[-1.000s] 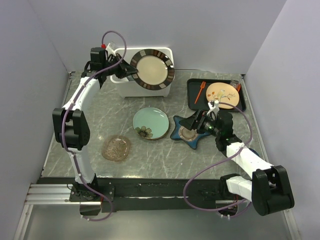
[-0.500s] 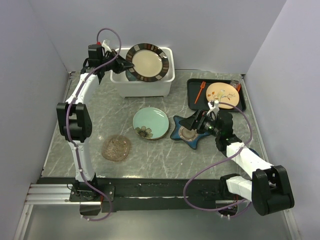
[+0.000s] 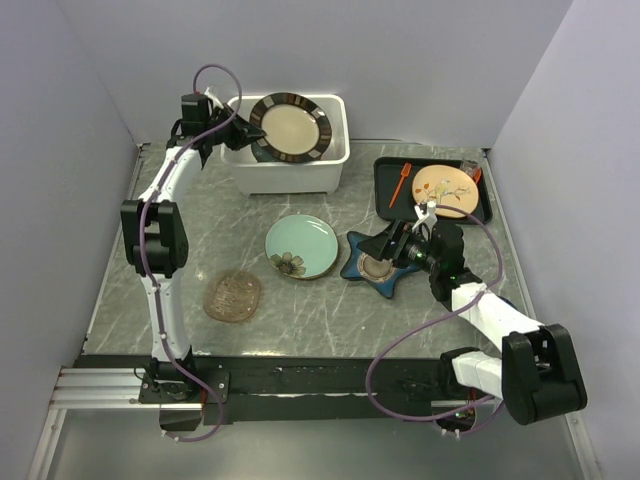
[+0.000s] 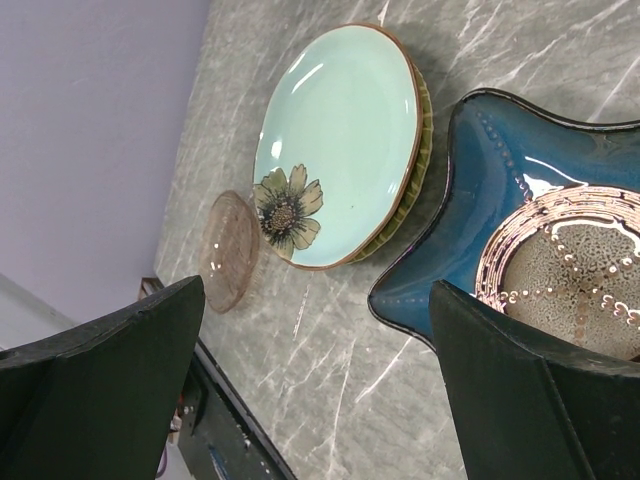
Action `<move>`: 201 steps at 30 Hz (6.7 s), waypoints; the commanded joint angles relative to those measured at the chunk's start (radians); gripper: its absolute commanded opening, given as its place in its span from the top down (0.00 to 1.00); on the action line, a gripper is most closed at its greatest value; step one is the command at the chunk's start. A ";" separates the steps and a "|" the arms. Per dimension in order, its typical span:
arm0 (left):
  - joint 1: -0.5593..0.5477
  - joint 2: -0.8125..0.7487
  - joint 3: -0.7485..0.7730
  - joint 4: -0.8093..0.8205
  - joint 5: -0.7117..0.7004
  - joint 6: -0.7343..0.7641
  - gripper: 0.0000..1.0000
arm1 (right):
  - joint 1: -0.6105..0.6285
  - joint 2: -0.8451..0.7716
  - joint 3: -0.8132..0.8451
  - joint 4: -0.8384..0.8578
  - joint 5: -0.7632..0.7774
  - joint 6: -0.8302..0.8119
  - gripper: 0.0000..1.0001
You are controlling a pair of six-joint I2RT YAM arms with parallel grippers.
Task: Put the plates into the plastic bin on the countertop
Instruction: Place the plate in the plastic bin, then pick up the plate at the center of the board.
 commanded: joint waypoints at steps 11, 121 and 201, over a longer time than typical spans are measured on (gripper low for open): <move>0.012 0.107 0.145 0.246 0.001 -0.119 0.99 | -0.004 0.039 -0.006 0.061 -0.024 -0.011 0.00; -0.600 -0.151 -0.413 -0.213 -0.102 0.344 0.35 | -0.142 -0.123 -0.078 -0.114 0.127 0.007 0.00; -0.609 -0.333 -0.400 -0.250 -0.195 0.432 0.99 | -0.146 -0.212 -0.081 -0.129 0.117 0.003 0.00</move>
